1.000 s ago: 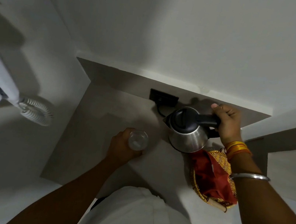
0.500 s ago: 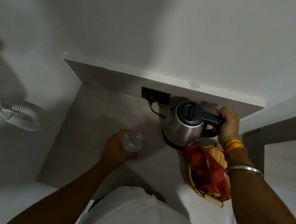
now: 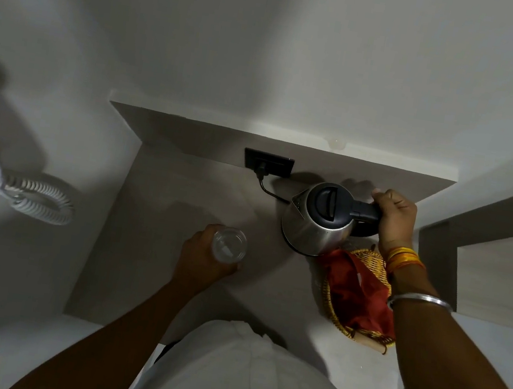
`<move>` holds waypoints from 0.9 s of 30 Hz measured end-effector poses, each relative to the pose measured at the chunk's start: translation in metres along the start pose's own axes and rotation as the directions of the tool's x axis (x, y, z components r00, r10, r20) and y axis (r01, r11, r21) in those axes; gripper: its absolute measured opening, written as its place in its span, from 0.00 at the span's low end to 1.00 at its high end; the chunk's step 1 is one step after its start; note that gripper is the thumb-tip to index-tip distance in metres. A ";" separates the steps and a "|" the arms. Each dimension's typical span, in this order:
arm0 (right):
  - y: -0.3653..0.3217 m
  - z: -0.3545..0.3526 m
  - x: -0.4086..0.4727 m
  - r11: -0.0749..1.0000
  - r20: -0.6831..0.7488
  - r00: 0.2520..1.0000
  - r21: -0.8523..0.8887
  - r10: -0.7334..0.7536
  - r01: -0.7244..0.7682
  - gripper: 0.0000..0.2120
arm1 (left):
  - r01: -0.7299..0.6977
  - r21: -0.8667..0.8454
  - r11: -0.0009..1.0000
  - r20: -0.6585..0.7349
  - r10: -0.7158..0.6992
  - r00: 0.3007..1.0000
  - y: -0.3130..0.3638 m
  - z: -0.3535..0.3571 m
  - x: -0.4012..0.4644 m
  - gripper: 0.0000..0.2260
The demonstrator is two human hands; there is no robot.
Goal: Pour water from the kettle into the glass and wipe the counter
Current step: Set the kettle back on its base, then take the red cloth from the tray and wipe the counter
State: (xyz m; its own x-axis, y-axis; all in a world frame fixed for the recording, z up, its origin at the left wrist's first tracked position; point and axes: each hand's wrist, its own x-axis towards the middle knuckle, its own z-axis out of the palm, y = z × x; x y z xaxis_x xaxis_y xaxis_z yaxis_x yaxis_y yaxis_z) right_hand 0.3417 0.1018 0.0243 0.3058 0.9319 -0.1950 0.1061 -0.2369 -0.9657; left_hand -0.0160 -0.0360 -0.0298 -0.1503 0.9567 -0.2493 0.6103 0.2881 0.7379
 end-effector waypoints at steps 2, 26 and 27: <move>0.001 -0.002 -0.005 1.000 -0.075 0.997 -0.010 0.001 -0.001 0.17 | -0.011 -0.004 1.000 -0.001 0.011 1.000 0.000 0.000 0.000 0.36; 0.053 0.019 -0.170 0.840 -0.187 0.971 -0.542 -0.151 0.026 0.17 | -0.097 -0.010 0.995 -0.027 0.097 0.995 -0.022 -0.020 -0.040 0.33; 0.054 0.028 -0.176 0.844 -0.162 0.976 -0.535 -0.143 0.035 0.18 | -0.086 -0.020 0.996 -0.037 0.085 0.996 -0.023 -0.022 -0.041 0.33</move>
State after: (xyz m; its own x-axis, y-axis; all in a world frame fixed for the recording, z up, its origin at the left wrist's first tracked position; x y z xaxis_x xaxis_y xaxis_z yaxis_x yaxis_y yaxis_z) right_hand 0.2671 -0.0670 0.0015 0.4364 0.8994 -0.0246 0.6067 -0.3143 -0.7302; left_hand -0.0406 -0.0814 -0.0229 -0.1264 0.9786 -0.1626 0.6050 0.2060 0.7691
